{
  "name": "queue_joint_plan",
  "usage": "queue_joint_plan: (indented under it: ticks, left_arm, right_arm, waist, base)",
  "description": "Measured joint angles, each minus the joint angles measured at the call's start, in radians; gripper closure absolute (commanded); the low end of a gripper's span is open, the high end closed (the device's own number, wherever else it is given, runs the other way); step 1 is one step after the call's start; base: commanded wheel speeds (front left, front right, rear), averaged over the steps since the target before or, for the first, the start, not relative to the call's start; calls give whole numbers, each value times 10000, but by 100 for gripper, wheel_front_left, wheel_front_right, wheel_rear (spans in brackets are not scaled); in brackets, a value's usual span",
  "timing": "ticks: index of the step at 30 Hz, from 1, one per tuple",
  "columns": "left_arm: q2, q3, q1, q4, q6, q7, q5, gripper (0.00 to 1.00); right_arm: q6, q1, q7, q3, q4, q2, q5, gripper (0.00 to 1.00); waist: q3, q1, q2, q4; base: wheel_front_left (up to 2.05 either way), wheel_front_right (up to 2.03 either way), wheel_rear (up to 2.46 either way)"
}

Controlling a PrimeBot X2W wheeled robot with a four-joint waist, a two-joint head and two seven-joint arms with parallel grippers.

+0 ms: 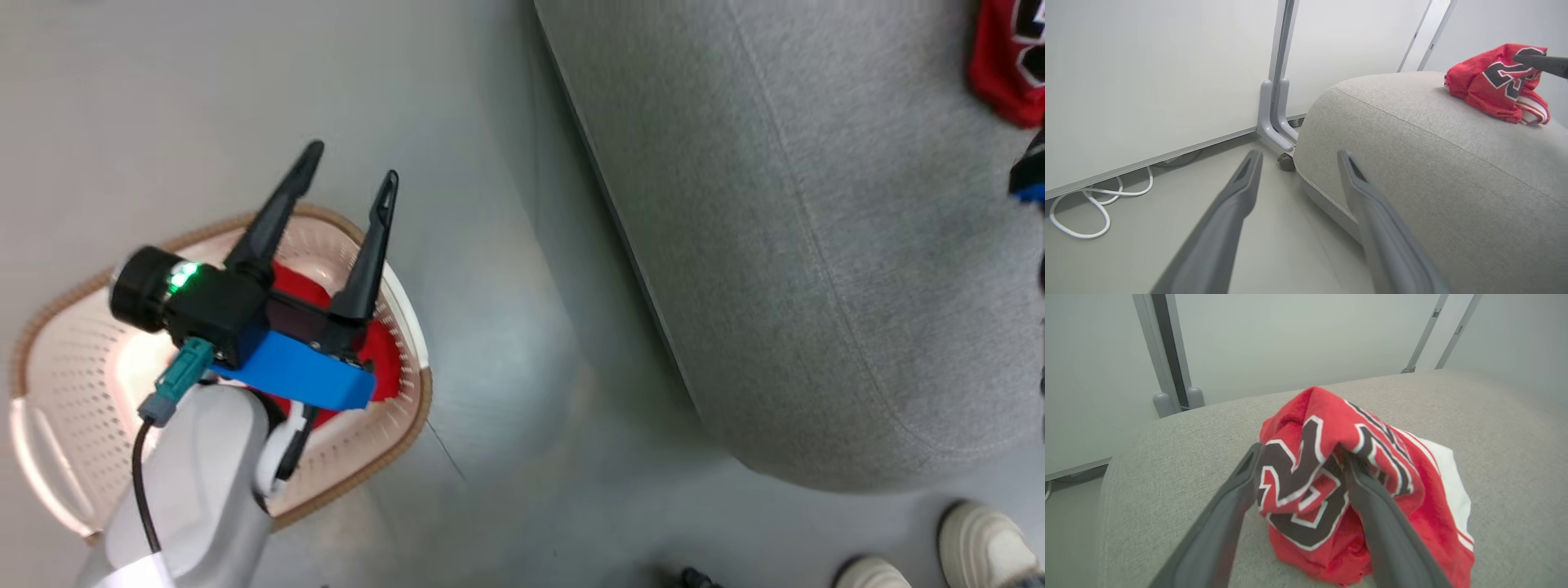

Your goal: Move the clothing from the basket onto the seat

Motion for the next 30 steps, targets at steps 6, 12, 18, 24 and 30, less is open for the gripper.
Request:
queue_joint_plan:
  ticks: [6, 12, 18, 24, 30]
  left_arm:
    - [-920, 777, 1066, 403, -61, -13, -203, 0]
    - [-1697, 1666, 2164, 755, -96, -13, -209, 0]
    - [-2082, 2332, 2914, 1110, -111, -13, -73, 0]
    - [-2232, 2708, 3285, 1363, -115, -19, 63, 0]
    - [-2255, 3106, 3651, 1542, -148, -25, 67, 0]
  right_arm:
    - [0, 1403, 132, 729, -723, 84, 94, 0]
    - [0, 3198, 523, 1206, -2422, 163, 52, 0]
    - [0, 5234, 989, 1264, -4677, 623, -395, 0]
    - [0, 6815, 1388, 1099, -6410, 1478, -1047, 0]
    - [0, 7826, 1668, 1434, -7139, 2042, -1377, 0]
  waist:
    - [-1550, -1, 0, 317]
    - [-3271, -4, 1, 726]
    - [-4575, -5, 1, 1489]
    - [-5255, -5, 1, 2530]
    - [-5794, -4, 1, 3279]
  base:
    - [0, 0, 0]
    - [0, 0, 0]
    - [0, 0, 0]
    - [0, 0, 0]
    - [0, 0, 0]
